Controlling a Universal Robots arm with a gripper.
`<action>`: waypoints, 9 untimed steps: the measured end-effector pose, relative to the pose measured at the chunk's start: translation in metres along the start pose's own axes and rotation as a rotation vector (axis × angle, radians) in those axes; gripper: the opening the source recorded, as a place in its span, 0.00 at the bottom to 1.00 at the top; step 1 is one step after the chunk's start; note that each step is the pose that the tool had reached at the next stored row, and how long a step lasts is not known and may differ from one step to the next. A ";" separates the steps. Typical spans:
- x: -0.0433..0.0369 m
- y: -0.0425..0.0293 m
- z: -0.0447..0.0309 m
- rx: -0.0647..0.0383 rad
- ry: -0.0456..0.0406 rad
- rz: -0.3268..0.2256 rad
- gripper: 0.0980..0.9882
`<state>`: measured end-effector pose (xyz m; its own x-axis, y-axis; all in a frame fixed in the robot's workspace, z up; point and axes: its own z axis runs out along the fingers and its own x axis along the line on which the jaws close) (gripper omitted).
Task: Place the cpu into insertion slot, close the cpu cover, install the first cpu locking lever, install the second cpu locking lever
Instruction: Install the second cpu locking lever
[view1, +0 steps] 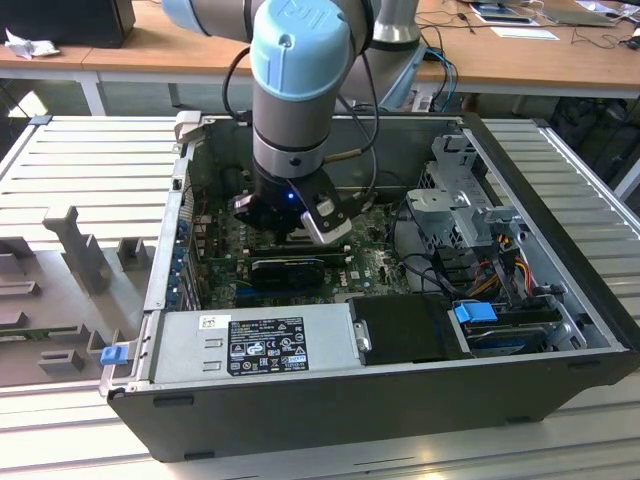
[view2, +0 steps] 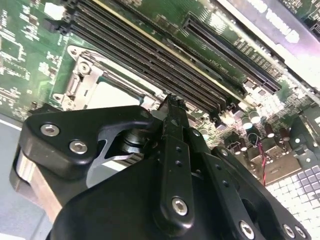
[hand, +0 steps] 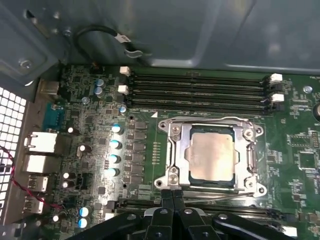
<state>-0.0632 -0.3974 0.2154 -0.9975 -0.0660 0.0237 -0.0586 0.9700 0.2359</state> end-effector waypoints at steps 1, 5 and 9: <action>0.0005 -0.0003 0.0008 -0.003 0.0001 -0.001 0.01; 0.0034 -0.0015 0.0057 -0.021 -0.0011 -0.003 0.01; 0.0044 -0.0028 0.0111 -0.029 -0.0015 -0.004 0.01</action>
<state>-0.0679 -0.3978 0.2041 -0.9974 -0.0692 0.0213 -0.0612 0.9627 0.2637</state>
